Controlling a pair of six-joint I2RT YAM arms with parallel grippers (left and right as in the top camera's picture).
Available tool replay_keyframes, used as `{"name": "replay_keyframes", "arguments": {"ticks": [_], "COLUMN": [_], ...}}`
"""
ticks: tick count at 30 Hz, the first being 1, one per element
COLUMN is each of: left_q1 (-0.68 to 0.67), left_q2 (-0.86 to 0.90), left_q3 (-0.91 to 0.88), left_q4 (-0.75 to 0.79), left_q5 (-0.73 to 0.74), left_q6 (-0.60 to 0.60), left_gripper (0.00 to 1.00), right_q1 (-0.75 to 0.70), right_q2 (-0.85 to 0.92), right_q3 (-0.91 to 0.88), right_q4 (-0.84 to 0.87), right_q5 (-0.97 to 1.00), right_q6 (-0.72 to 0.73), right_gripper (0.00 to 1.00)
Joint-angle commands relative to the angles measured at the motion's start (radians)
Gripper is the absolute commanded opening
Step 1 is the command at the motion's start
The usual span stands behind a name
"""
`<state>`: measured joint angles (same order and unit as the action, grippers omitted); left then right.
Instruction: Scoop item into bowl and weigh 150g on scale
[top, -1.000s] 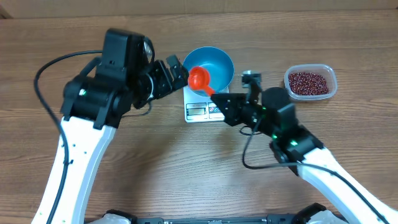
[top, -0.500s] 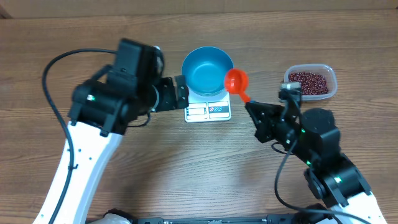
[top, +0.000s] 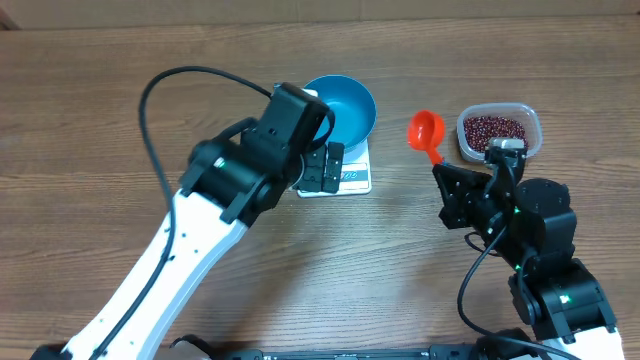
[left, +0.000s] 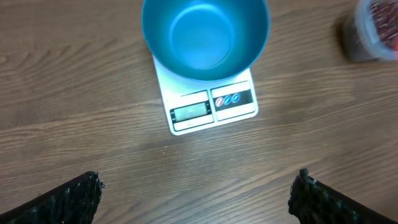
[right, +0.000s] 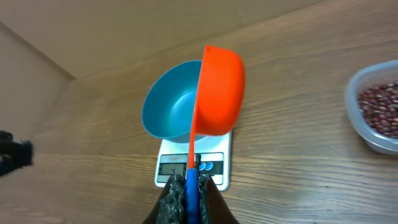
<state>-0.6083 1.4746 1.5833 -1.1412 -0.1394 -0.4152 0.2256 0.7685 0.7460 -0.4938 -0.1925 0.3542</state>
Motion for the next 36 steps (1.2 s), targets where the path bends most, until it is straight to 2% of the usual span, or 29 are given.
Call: {"name": "replay_keyframes", "arguments": {"ticks": [1, 6, 18, 19, 20, 21, 23, 32, 36], "left_q1": [0.001, 0.000, -0.002, -0.002, -0.003, -0.003, -0.004, -0.012, -0.019], "left_q2": [0.057, 0.113, 0.204, 0.211, 0.216, 0.220, 0.230, 0.311, 0.351], "left_q3": [-0.013, -0.013, -0.013, -0.013, -0.013, -0.013, -0.016, -0.048, -0.063], "left_q4": [0.005, 0.026, 0.101, 0.102, 0.105, 0.107, 0.114, 0.163, 0.212], "left_q5": [-0.020, 0.037, 0.037, 0.037, 0.037, 0.037, 0.036, 0.036, 0.048], "left_q6": [0.015, 0.016, 0.079, 0.079, 0.079, 0.079, 0.079, 0.080, 0.151], "left_gripper": [1.00, 1.00, 1.00, 0.94, 0.75, 0.56, 0.04, 0.04, 0.04], "right_q1": [-0.032, -0.056, -0.062, -0.064, -0.066, -0.068, -0.075, -0.124, -0.132], "right_q2": [-0.005, -0.005, -0.005, -0.005, -0.005, -0.005, -0.005, -0.002, 0.012], "right_q3": [0.003, 0.003, 0.003, 0.003, 0.003, 0.003, 0.003, 0.003, 0.003], "right_q4": [-0.007, -0.010, -0.018, -0.020, -0.021, -0.021, -0.021, -0.021, -0.021], "right_q5": [0.013, 0.017, 0.061, 0.066, 0.070, 0.076, 0.087, 0.087, 0.087], "right_q6": [-0.011, -0.012, -0.023, -0.024, -0.024, -0.024, -0.023, -0.023, -0.024], "right_gripper": [0.04, 0.04, 0.04, 0.04, 0.04, 0.04, 0.04, 0.04, 0.03]}}
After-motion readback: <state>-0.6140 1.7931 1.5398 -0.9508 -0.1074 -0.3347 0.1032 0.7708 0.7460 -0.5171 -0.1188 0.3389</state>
